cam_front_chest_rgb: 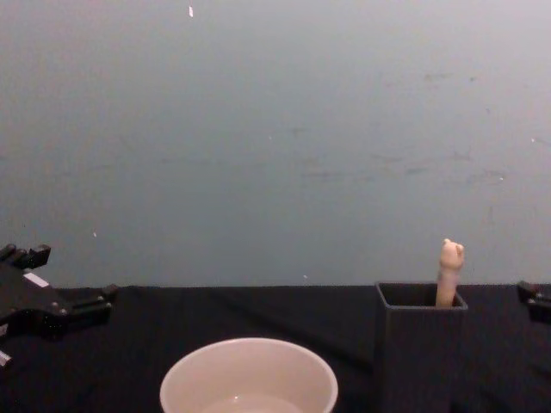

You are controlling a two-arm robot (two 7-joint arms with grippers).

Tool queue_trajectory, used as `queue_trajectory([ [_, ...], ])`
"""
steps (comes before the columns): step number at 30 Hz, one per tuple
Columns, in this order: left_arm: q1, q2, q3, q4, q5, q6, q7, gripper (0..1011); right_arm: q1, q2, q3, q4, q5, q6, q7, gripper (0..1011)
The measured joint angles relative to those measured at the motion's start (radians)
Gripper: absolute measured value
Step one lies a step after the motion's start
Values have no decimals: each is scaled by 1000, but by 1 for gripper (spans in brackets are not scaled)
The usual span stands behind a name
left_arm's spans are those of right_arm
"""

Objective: Pick up the stirring spoon with one hand, stir inside the cup, then place it back in its original position.

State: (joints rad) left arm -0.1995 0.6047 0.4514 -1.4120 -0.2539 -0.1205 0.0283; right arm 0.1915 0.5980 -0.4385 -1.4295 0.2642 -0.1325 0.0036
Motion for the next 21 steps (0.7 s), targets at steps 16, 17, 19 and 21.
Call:
queue_trajectory([
  [16, 0, 0, 0, 0, 0, 0, 0, 1001, -65, -13, 54, -176, 252, 53, 270, 1000],
  [17, 0, 0, 0, 0, 0, 0, 0, 1001, -65, -14, 54, -179, 256, 58, 277, 1000],
  [19, 0, 0, 0, 0, 0, 0, 0, 1001, -61, -23, 54, -181, 269, 73, 295, 1000],
  [21, 0, 0, 0, 0, 0, 0, 0, 1001, -55, -31, 53, -181, 274, 88, 302, 1000],
])
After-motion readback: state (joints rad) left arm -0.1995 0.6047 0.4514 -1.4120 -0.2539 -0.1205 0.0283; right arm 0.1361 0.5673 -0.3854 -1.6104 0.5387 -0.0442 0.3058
